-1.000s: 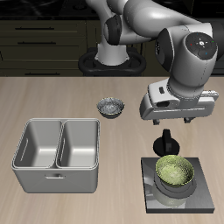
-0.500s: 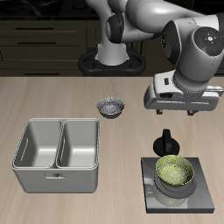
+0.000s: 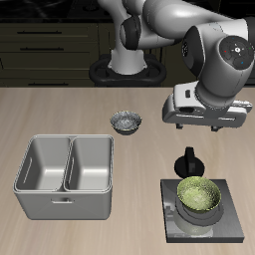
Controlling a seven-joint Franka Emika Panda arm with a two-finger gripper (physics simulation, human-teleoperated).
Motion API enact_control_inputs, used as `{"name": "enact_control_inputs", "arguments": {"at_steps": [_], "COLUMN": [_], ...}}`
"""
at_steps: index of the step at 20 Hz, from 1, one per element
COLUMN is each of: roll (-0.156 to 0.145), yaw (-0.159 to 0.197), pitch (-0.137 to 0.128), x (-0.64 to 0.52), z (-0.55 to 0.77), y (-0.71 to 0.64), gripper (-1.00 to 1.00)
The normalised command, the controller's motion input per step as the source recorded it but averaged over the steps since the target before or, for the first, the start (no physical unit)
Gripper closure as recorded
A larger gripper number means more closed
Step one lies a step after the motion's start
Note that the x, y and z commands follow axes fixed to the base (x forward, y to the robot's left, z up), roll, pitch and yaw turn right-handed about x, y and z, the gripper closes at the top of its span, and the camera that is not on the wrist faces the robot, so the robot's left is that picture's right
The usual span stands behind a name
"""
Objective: Place the green bowl on the flat stove and turn on the flat stove
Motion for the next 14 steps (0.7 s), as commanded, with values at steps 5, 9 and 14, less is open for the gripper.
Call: {"name": "enact_control_inputs", "arguments": {"at_steps": [5,9,14], "roll": [0.023,-0.030,0.007], "yaw": [0.004,0.023,0.022], "pitch": [-0.020,-0.047,0.008], "x": [-0.17,-0.18,-0.04], "z": [-0.10,-0.14,-0.16], "y": [0.07,0.13,0.03], "gripper": [-1.00,-1.00,-1.00]}}
